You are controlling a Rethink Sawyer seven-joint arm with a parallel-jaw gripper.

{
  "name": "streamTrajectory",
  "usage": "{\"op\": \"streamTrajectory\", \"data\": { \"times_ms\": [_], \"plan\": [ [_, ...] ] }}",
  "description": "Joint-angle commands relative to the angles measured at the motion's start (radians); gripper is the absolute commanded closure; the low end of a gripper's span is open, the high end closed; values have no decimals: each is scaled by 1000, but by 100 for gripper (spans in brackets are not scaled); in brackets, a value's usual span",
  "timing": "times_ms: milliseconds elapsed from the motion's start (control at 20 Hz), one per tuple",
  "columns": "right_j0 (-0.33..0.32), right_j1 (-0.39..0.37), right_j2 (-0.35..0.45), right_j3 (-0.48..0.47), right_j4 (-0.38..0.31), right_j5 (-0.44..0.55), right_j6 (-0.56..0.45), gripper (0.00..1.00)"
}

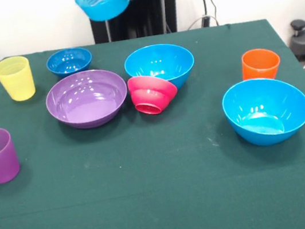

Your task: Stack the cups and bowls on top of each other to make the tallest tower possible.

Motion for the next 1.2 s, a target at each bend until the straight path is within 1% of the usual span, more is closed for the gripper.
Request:
{"op": "streamTrajectory", "data": {
  "times_ms": [50,250,350,550,1000,1200],
  "plan": [
    [63,-34,124,-38,69,180,13,100],
    [110,38,121,-129,64,192,39,100],
    [117,67,121,-152,68,185,42,100],
    [85,98,142,-156,74,157,18,100],
    [104,204,119,-316,28,173,16,100],
    [109,253,123,-367,24,178,7,100]
  ]
}}
